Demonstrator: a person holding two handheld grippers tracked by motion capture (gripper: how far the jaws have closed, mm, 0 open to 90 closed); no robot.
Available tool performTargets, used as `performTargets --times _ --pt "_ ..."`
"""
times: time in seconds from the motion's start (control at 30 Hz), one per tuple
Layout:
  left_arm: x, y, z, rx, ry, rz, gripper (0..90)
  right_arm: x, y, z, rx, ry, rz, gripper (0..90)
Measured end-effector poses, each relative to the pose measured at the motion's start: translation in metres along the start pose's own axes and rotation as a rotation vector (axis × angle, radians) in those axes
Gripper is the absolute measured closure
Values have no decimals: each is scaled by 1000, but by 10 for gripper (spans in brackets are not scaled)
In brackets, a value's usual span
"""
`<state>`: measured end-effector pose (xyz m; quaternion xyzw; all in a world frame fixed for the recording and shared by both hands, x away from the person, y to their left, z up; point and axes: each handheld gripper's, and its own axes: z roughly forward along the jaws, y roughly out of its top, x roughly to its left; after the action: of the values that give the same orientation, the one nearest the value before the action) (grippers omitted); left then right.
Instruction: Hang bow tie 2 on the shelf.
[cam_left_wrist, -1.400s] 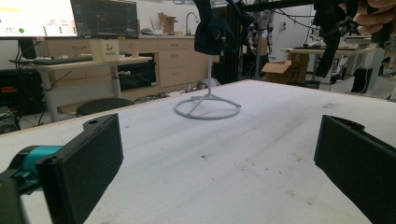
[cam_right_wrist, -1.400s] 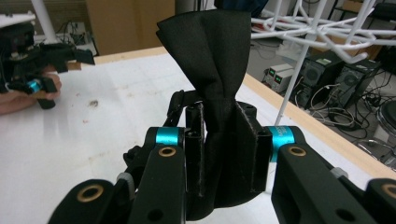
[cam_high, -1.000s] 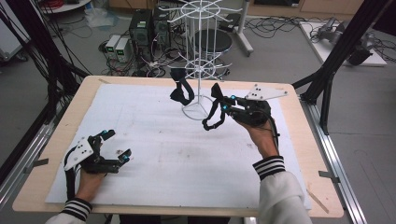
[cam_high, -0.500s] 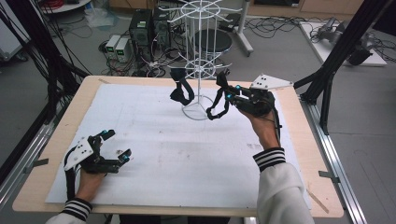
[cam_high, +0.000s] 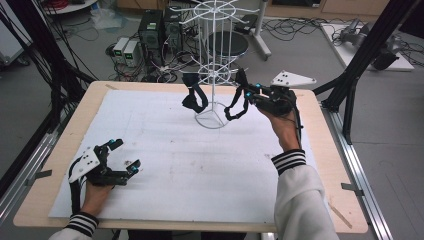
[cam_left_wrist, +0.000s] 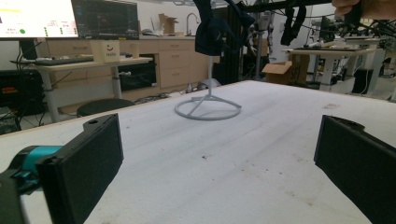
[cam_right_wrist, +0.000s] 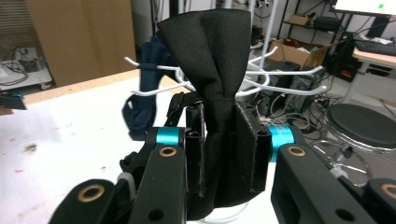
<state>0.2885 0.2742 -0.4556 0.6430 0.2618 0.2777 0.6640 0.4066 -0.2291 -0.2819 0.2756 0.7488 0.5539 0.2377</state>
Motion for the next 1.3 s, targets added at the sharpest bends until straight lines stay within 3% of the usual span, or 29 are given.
performTargets --times 0.47,0.7,1.3 --pt "0 0 0 -2 0 -3 18 -15 9 8 7 -41 -5 747" --pt "0 0 0 -3 2 -6 18 -19 17 16 23 -55 -36 747" --pt "-1 0 0 -8 3 -11 18 -29 19 36 41 -61 -12 746"
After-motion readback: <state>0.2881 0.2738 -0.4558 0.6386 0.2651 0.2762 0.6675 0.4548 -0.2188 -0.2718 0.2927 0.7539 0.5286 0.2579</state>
